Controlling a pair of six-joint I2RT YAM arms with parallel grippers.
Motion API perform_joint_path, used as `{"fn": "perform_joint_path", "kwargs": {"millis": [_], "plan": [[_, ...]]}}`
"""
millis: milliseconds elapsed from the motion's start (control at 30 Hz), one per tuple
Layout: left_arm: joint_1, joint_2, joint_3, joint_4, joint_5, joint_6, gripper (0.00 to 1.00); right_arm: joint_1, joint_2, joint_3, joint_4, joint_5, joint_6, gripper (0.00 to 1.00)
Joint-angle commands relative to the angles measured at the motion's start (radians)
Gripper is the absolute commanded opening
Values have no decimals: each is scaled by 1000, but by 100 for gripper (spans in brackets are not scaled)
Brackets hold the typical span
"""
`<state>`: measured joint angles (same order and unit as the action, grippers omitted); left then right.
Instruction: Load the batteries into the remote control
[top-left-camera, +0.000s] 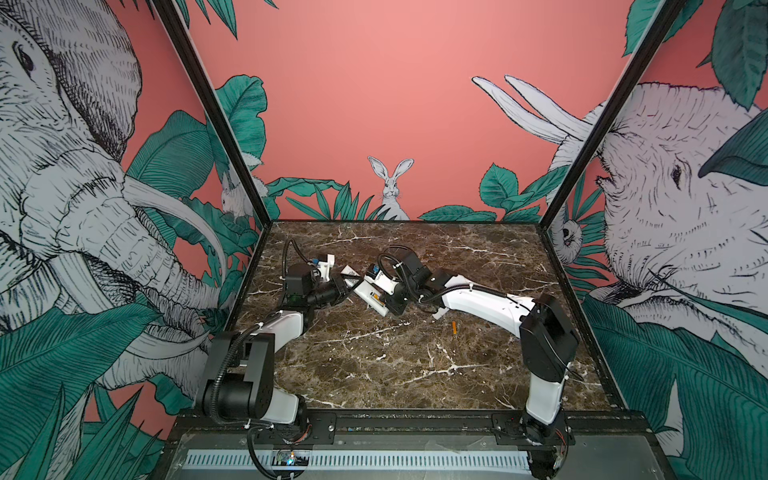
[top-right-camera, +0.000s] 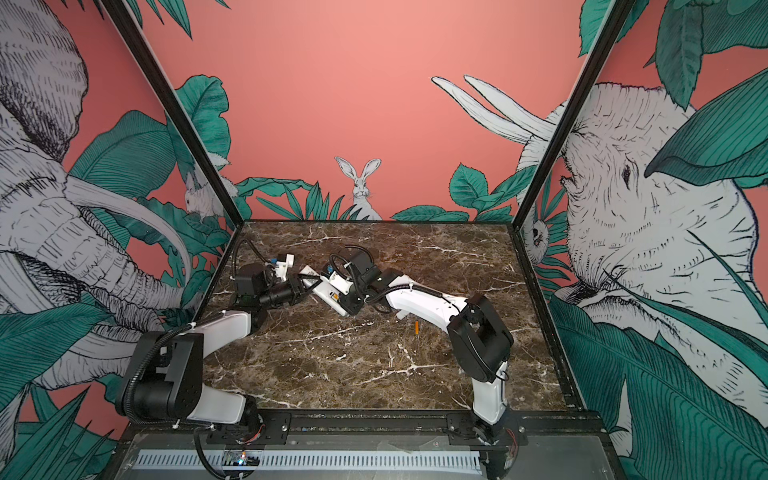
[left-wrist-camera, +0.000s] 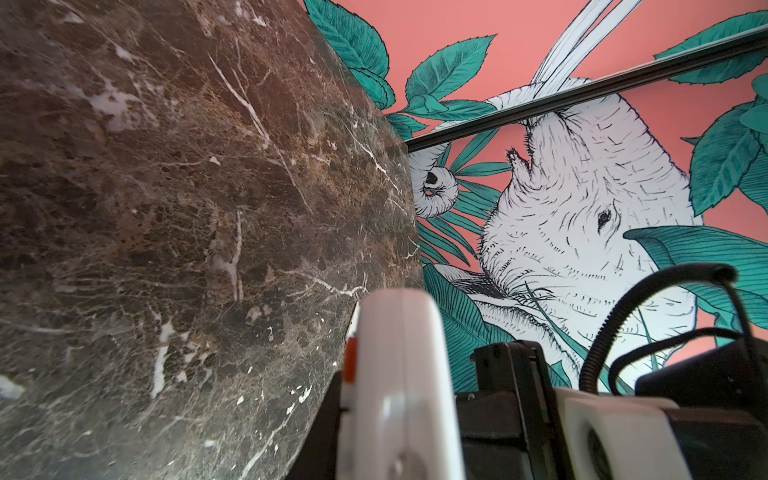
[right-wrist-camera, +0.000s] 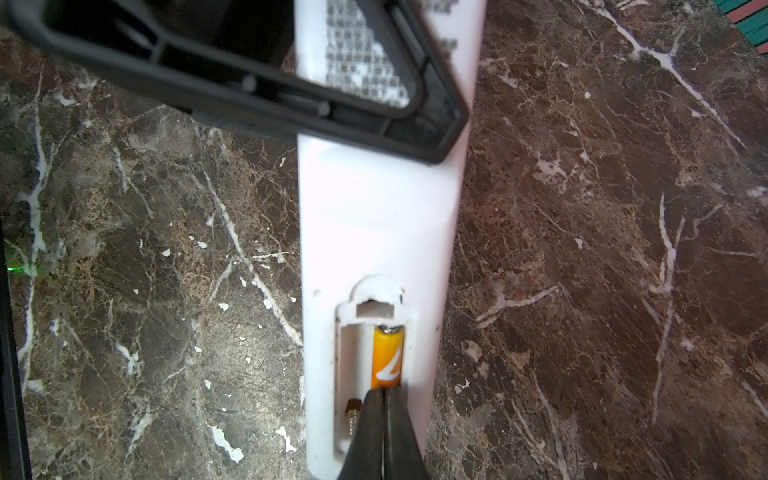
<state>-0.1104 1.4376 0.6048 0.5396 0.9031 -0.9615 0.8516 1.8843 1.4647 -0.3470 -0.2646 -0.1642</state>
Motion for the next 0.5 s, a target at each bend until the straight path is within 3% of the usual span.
{"fn": "perform_joint_path", "kwargs": {"millis": [0,133,467], "plan": [[-50,-107,32,151,335,-140,0,13,75,-43,70,6,-1,4],[-51,-107,42,73,332,-81,0,8,48,-59,56,35,-6,6],[-51,-103,52,101,330,-106,0,12,29,-84,26,116,-12,18]]}}
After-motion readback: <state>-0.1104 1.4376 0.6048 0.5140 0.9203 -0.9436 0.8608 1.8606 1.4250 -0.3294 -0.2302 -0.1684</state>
